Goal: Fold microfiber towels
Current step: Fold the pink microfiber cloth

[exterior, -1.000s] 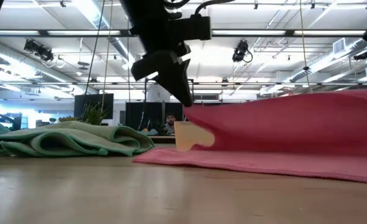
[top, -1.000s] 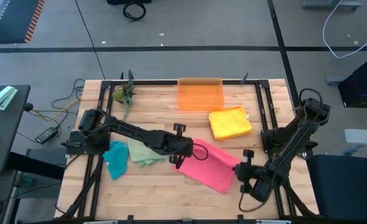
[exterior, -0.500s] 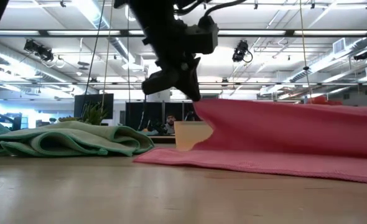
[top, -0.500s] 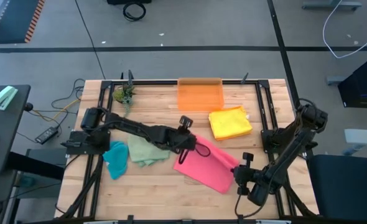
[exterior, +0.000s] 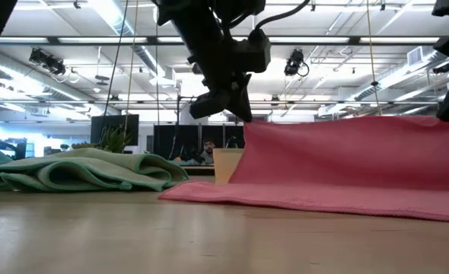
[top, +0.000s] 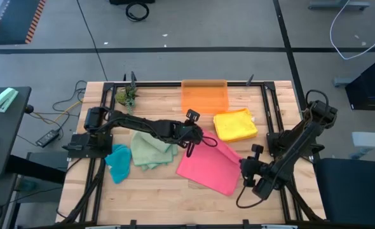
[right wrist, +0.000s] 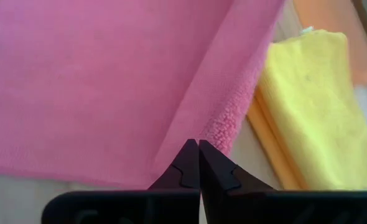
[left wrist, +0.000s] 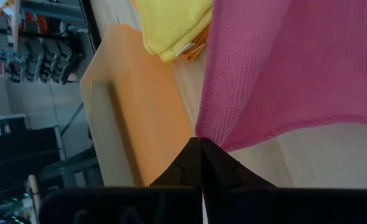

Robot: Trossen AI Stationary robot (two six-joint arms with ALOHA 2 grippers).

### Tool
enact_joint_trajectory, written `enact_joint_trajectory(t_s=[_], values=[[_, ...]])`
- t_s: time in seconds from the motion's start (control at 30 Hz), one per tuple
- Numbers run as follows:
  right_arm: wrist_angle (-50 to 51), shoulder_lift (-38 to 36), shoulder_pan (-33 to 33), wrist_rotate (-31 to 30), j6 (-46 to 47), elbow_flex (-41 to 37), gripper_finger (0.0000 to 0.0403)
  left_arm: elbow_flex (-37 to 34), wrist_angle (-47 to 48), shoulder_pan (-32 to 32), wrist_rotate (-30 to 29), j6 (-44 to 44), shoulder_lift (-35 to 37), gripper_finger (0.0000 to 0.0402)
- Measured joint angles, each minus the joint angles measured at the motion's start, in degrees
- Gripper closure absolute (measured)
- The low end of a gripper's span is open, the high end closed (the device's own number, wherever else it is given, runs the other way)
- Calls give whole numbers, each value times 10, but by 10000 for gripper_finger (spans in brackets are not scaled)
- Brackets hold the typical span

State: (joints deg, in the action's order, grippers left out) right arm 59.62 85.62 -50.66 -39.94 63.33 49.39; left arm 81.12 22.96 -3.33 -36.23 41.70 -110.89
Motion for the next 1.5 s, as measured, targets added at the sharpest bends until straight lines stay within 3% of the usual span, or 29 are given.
enact_joint_trajectory(t_s=[0.23,0.37,0.7,1.2,1.5], values=[[28,0,4,-1,38,0,402,0,-5,24,3,30,0,398],[47,0,3,-9,61,0,402,0,-8,41,51,31,0,399],[55,0,-1,-11,81,0,402,0,21,22,83,-69,0,399],[-197,15,-52,-9,-48,0,402,1,141,-117,119,-339,-15,400],[-307,98,-52,26,-50,0,402,0,155,-162,117,-392,-46,400]])
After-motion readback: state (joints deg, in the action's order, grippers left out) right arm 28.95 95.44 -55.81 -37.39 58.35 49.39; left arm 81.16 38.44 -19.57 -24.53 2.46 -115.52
